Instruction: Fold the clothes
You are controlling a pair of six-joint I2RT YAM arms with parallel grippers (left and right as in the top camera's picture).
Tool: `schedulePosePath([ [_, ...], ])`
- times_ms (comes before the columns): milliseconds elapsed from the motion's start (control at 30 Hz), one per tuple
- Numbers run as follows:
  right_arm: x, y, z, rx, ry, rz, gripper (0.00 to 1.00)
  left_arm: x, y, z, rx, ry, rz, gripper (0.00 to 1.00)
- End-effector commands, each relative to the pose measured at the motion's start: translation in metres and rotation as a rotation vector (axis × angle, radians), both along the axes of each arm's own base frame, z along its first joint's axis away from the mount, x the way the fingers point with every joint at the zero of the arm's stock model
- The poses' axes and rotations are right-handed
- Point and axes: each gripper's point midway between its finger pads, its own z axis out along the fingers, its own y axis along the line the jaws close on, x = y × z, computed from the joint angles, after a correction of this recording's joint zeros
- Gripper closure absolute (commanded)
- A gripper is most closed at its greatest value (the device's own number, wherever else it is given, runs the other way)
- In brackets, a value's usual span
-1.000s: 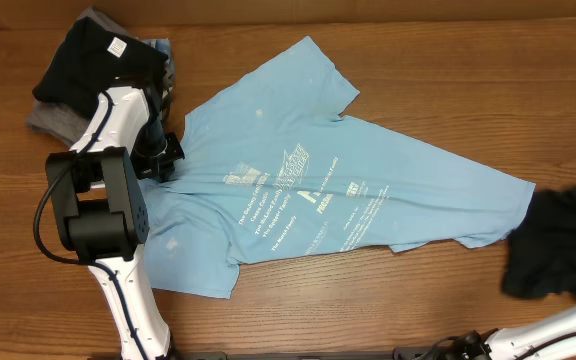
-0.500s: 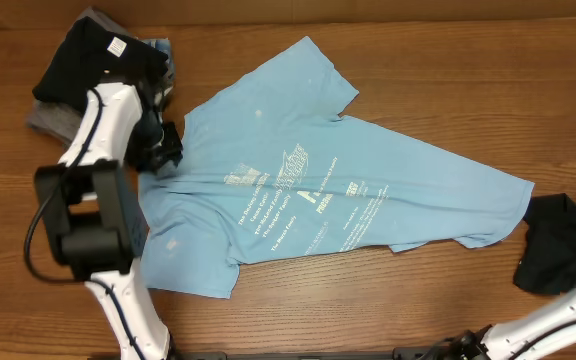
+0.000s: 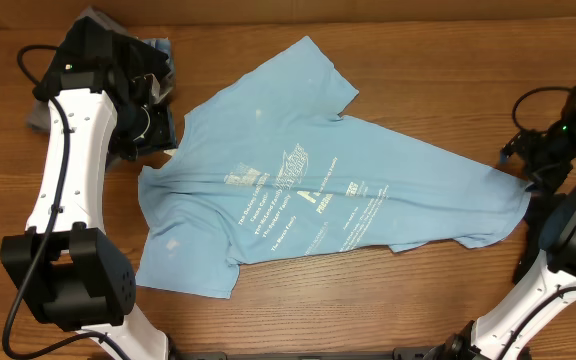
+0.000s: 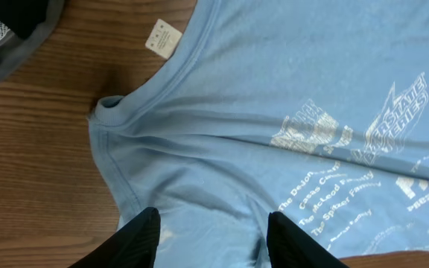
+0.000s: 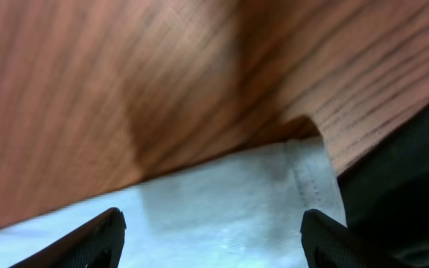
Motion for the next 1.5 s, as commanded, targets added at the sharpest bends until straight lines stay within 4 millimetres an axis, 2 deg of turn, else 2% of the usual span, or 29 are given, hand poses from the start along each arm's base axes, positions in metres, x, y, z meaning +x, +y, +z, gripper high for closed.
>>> schedulePosePath([
  [0,-0.007,0.006,-0.010,0.000,0.011,0.031,0.23,0.003,-0.004,0.010,-0.008,-0.041,-0.058,0.51],
  [100,-0.014,0.031,-0.023,0.102,0.007,0.080,0.30,0.006,-0.004,0.011,-0.007,-0.055,-0.059,0.51],
  [133,-0.018,0.035,-0.027,0.109,0.022,0.084,0.36,0.007,-0.003,0.011,-0.007,-0.056,-0.058,0.51],
  [200,-0.024,0.042,-0.036,0.117,0.036,0.093,0.52,0.006,-0.004,0.011,-0.010,-0.056,-0.059,0.51],
  [267,-0.023,0.042,-0.040,0.112,0.029,0.095,0.74,0.006,-0.004,0.011,-0.013,-0.056,-0.059,0.51],
  [333,-0.013,0.038,-0.036,0.093,-0.007,0.097,0.92,0.007,-0.004,0.011,-0.013,-0.057,-0.059,0.51],
  [367,-0.008,0.034,-0.032,0.078,-0.024,0.100,0.96,0.007,-0.004,0.011,-0.012,-0.059,-0.059,0.51],
  [433,0.010,0.026,-0.011,0.046,-0.086,0.114,0.96,0.007,-0.004,0.011,-0.012,-0.060,-0.060,0.51],
  [500,0.040,0.011,0.029,-0.014,-0.196,0.125,0.96,0.008,-0.004,0.011,-0.012,-0.061,-0.059,0.51],
  [567,0.075,-0.003,0.081,-0.081,-0.342,0.132,0.96,0.009,-0.004,0.012,-0.012,-0.067,-0.060,0.50],
  [633,0.116,-0.019,0.152,-0.171,-0.549,0.143,0.96,0.011,-0.005,0.012,-0.013,-0.074,-0.060,0.50],
  [700,0.146,-0.029,0.226,-0.240,-0.751,0.116,0.96,0.012,-0.006,0.012,-0.023,-0.081,-0.061,0.51],
  [733,0.154,-0.032,0.251,-0.257,-0.820,0.087,0.81,0.013,-0.009,0.013,-0.036,-0.086,-0.064,0.50],
  [767,0.160,-0.033,0.279,-0.265,-0.896,0.059,0.26,0.014,-0.011,0.014,-0.051,-0.091,-0.066,0.50],
  [800,0.162,-0.032,0.291,-0.264,-0.925,0.042,0.00,0.015,-0.013,0.014,-0.063,-0.094,-0.069,0.50],
  [833,0.161,-0.032,0.297,-0.262,-0.933,0.032,0.00,0.015,-0.015,0.015,-0.075,-0.098,-0.071,0.50],
  [900,0.154,-0.028,0.288,-0.238,-0.888,0.029,0.00,0.016,-0.018,0.016,-0.089,-0.102,-0.073,0.50],
  [1000,0.130,-0.019,0.260,-0.185,-0.744,0.018,0.00,0.015,-0.018,0.016,-0.091,-0.097,-0.073,0.51],
  [1133,0.088,-0.014,0.224,-0.160,-0.509,-0.020,0.01,0.012,-0.021,0.015,-0.092,-0.085,-0.081,0.50],
  [1200,0.068,-0.011,0.205,-0.151,-0.397,-0.032,0.16,0.010,-0.027,0.012,-0.090,-0.080,-0.116,0.50],
  [1267,0.053,-0.006,0.182,-0.113,-0.301,-0.035,0.26,0.006,-0.039,0.007,-0.090,-0.069,-0.169,0.50],
  [1400,0.041,0.002,0.132,-0.054,-0.196,-0.040,0.31,-0.001,-0.072,-0.007,-0.087,-0.048,-0.282,0.51],
  [1467,0.042,0.011,0.103,0.003,-0.186,-0.037,0.40,-0.006,-0.090,-0.018,-0.071,-0.035,-0.332,0.51],
])
